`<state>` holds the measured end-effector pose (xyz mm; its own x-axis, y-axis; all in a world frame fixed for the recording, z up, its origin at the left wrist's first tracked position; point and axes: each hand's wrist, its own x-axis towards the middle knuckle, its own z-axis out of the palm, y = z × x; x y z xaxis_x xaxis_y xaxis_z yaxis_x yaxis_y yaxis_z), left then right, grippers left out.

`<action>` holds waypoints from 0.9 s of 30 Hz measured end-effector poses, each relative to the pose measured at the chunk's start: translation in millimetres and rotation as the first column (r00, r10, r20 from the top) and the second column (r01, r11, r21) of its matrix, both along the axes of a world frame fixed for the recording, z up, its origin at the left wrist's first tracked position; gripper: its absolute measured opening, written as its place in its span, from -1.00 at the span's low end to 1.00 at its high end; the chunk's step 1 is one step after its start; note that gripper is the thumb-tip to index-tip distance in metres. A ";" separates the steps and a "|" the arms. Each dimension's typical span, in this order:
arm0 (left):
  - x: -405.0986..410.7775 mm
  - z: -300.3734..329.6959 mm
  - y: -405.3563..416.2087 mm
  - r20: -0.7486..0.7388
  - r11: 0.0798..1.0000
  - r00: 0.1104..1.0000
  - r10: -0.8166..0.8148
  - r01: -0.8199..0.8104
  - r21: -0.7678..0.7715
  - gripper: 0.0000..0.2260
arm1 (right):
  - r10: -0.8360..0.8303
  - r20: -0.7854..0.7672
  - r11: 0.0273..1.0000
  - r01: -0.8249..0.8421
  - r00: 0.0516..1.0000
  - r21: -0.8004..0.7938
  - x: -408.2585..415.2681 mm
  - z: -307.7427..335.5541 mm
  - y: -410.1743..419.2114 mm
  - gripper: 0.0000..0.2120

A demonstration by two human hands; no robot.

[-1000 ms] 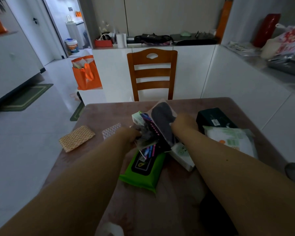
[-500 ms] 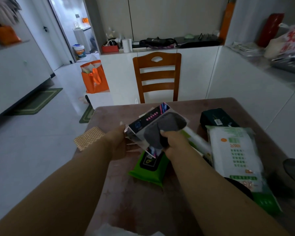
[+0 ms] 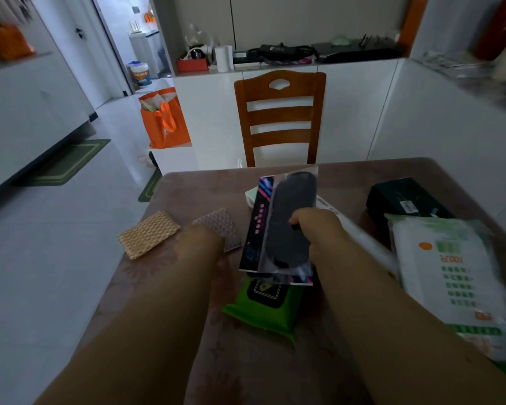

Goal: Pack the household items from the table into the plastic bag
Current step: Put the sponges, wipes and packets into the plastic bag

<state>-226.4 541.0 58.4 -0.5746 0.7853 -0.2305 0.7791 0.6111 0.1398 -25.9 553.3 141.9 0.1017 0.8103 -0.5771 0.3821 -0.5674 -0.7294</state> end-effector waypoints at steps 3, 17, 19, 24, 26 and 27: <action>-10.4 -7.5 3.8 0.094 1.000 0.995 0.024 -0.025 0.009 -0.38 | -0.029 -0.106 1.000 0.030 0.994 0.006 -0.3 -4.6 4.0 -0.62; 20.8 59.5 -23.8 0.746 0.942 0.627 -0.224 -0.058 0.331 -0.69 | -0.100 -0.612 0.977 0.193 0.784 0.087 -20.9 -19.9 -31.7 -0.57; 3.9 54.4 -23.9 0.583 0.923 0.788 -0.196 -0.052 0.381 -0.67 | -0.125 -0.589 0.972 0.219 0.798 0.091 -20.9 -23.8 -29.7 -0.54; -68.4 26.5 -33.8 -0.084 0.954 0.995 0.051 -0.024 0.300 -0.55 | -0.172 -0.568 0.961 0.264 0.805 0.084 -18.3 -35.2 -22.9 -0.56; -85.6 16.6 -35.3 -0.128 0.981 0.984 0.120 -0.099 0.165 -0.45 | -0.169 -0.565 0.960 0.264 0.808 0.089 -18.7 -40.2 -22.6 -0.59; -92.6 11.9 -35.7 -0.125 0.988 0.984 0.128 -0.116 0.097 -0.43 | -0.163 -0.564 0.961 0.261 0.809 0.096 -18.8 -41.9 -22.4 -0.60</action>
